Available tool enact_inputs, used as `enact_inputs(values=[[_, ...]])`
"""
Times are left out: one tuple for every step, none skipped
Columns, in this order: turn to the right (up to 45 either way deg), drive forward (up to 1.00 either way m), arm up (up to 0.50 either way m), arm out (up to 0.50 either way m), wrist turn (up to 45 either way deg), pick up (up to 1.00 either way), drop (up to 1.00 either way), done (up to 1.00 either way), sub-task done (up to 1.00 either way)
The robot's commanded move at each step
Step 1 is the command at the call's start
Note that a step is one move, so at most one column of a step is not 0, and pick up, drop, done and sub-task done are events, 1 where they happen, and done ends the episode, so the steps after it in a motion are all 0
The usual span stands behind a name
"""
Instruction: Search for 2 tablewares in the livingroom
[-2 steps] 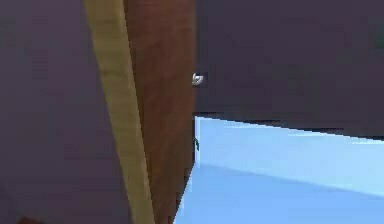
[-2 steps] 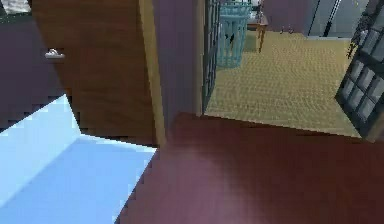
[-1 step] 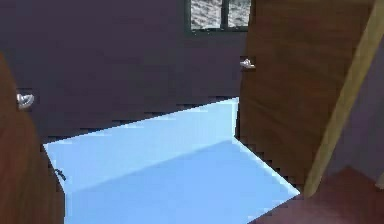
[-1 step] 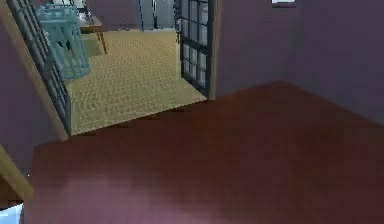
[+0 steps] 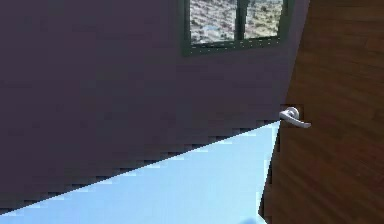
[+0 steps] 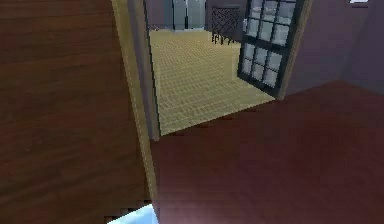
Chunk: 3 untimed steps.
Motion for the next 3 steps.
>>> enact_inputs(values=[[3.0,0.0,0.0,0.0,0.0,0.0,0.0,0.0,0.0],[0.0,0.9,0.0,0.0,0.0,0.0,0.0,0.0,0.0],[12.0,0.0,0.0,0.0,0.0,0.0,0.0,0.0,0.0]])
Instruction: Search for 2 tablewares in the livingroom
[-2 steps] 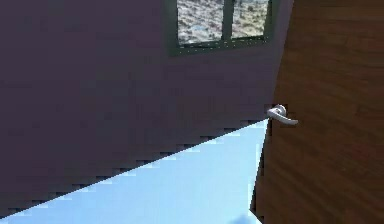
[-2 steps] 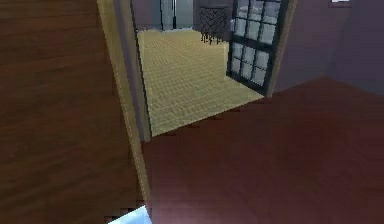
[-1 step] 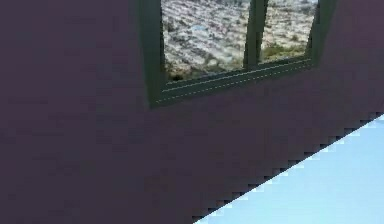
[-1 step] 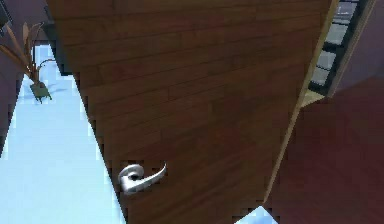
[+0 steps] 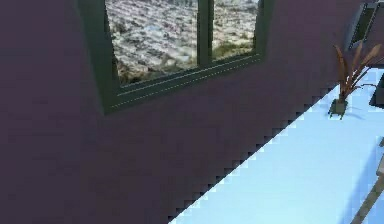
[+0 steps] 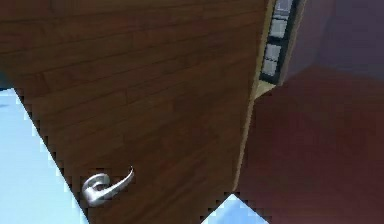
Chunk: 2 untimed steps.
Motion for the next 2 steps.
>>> enact_inputs(values=[[0.0,0.4,0.0,0.0,0.0,0.0,0.0,0.0,0.0],[45.0,0.0,0.0,0.0,0.0,0.0,0.0,0.0,0.0]])
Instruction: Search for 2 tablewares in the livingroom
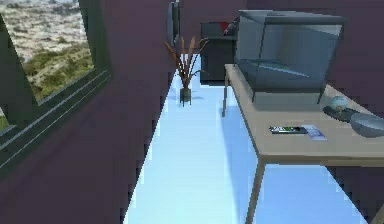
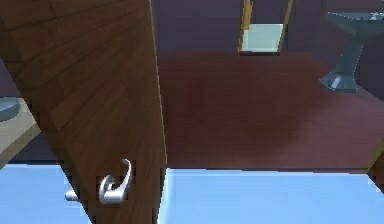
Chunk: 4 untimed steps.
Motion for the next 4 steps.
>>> enact_inputs(values=[[6.0,0.0,0.0,0.0,0.0,0.0,0.0,0.0,0.0],[0.0,0.6,0.0,0.0,0.0,0.0,0.0,0.0,0.0],[45.0,0.0,0.0,0.0,0.0,0.0,0.0,0.0,0.0],[12.0,0.0,0.0,0.0,0.0,0.0,0.0,0.0,0.0]])
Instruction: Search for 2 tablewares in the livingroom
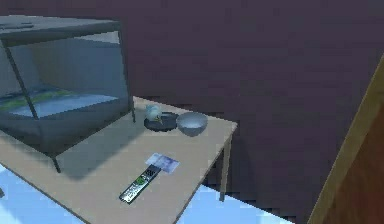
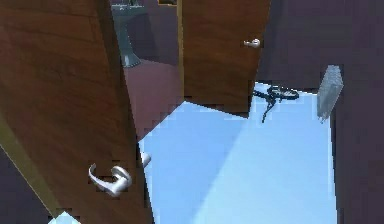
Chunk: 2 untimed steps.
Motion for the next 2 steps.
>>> enact_inputs(values=[[0.0,0.0,0.0,0.0,0.0,0.0,0.0,0.0,1.0],[27.0,0.0,0.0,0.0,0.0,0.0,0.0,0.0,0.0]])
